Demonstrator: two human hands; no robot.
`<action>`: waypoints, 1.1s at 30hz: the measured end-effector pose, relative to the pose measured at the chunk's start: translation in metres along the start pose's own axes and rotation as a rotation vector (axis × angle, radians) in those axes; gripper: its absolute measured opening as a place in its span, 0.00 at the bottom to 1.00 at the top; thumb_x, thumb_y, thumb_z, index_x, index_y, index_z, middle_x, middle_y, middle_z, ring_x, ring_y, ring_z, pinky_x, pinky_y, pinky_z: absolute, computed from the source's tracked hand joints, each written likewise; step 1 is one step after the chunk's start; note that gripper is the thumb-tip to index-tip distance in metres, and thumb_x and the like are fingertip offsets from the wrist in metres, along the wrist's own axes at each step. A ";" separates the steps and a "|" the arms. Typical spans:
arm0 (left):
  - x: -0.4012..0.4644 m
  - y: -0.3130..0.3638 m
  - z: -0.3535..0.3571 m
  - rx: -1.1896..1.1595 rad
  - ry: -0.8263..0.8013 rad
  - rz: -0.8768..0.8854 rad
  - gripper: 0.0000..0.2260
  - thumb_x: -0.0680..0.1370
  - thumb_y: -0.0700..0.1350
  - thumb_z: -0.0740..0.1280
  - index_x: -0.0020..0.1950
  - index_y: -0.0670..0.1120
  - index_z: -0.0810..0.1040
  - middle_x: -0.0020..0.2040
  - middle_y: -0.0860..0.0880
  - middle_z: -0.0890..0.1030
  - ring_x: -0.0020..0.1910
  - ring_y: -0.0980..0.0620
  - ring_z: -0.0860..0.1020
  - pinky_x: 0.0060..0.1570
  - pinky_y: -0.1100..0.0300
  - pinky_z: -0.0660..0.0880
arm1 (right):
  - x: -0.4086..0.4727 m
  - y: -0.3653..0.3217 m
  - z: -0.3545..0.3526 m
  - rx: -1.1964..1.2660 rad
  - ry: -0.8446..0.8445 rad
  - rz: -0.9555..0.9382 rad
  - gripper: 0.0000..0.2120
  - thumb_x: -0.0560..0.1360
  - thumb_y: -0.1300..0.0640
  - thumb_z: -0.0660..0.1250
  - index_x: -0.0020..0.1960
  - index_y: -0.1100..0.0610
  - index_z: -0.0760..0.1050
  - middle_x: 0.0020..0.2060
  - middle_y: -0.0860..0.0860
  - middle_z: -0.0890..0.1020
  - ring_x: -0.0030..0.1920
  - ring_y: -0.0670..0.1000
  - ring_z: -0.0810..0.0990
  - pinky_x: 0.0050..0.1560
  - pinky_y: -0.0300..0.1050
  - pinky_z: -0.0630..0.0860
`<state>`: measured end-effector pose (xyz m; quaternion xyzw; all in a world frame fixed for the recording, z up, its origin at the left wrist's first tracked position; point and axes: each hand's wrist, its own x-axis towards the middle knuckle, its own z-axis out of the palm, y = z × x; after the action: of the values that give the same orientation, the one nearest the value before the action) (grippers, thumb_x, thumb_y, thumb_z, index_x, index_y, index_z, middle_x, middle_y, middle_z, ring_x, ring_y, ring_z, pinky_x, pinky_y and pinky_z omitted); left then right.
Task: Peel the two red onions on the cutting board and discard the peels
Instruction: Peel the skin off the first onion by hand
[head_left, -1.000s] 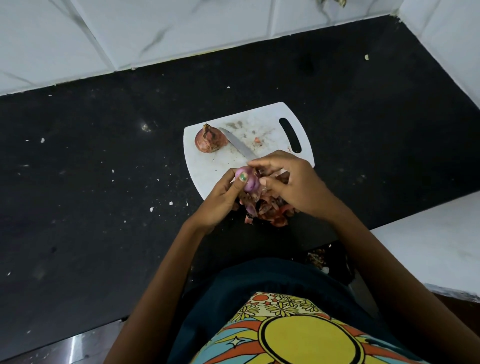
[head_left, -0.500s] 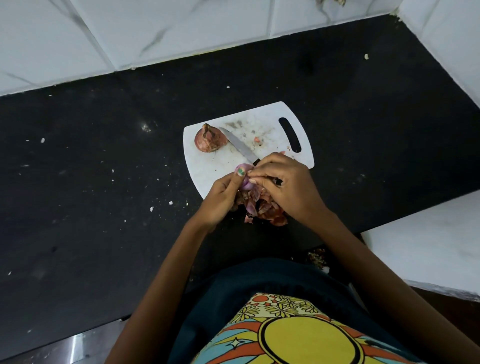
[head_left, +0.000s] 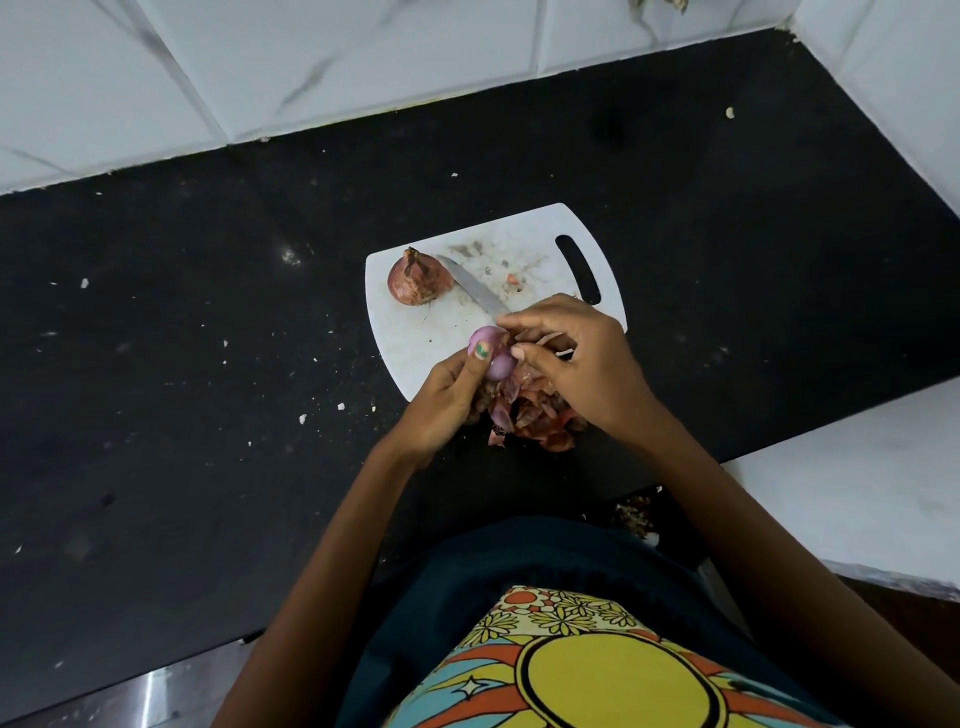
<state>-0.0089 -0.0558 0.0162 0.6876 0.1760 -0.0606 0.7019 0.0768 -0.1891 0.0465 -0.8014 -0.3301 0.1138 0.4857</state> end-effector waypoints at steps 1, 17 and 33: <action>0.000 0.000 -0.001 -0.001 0.005 0.002 0.18 0.84 0.48 0.49 0.47 0.48 0.76 0.34 0.52 0.80 0.33 0.65 0.79 0.38 0.75 0.71 | 0.000 0.001 0.000 -0.022 -0.011 -0.020 0.13 0.72 0.67 0.70 0.55 0.59 0.81 0.48 0.51 0.81 0.48 0.44 0.80 0.51 0.32 0.74; -0.004 0.005 -0.001 -0.030 0.006 -0.030 0.13 0.84 0.47 0.52 0.52 0.46 0.75 0.34 0.58 0.81 0.33 0.66 0.77 0.35 0.73 0.71 | 0.001 0.002 0.001 -0.105 -0.011 -0.010 0.04 0.75 0.64 0.67 0.47 0.64 0.79 0.43 0.54 0.80 0.46 0.50 0.78 0.50 0.44 0.75; -0.003 0.003 -0.001 0.032 0.089 0.116 0.10 0.82 0.38 0.59 0.62 0.39 0.73 0.35 0.48 0.71 0.31 0.68 0.75 0.33 0.76 0.68 | -0.001 -0.008 0.004 0.094 0.017 0.211 0.06 0.71 0.62 0.74 0.47 0.61 0.81 0.39 0.44 0.82 0.40 0.35 0.80 0.42 0.27 0.73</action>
<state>-0.0113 -0.0549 0.0202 0.7098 0.1658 0.0078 0.6845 0.0711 -0.1841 0.0509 -0.8090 -0.2342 0.1728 0.5106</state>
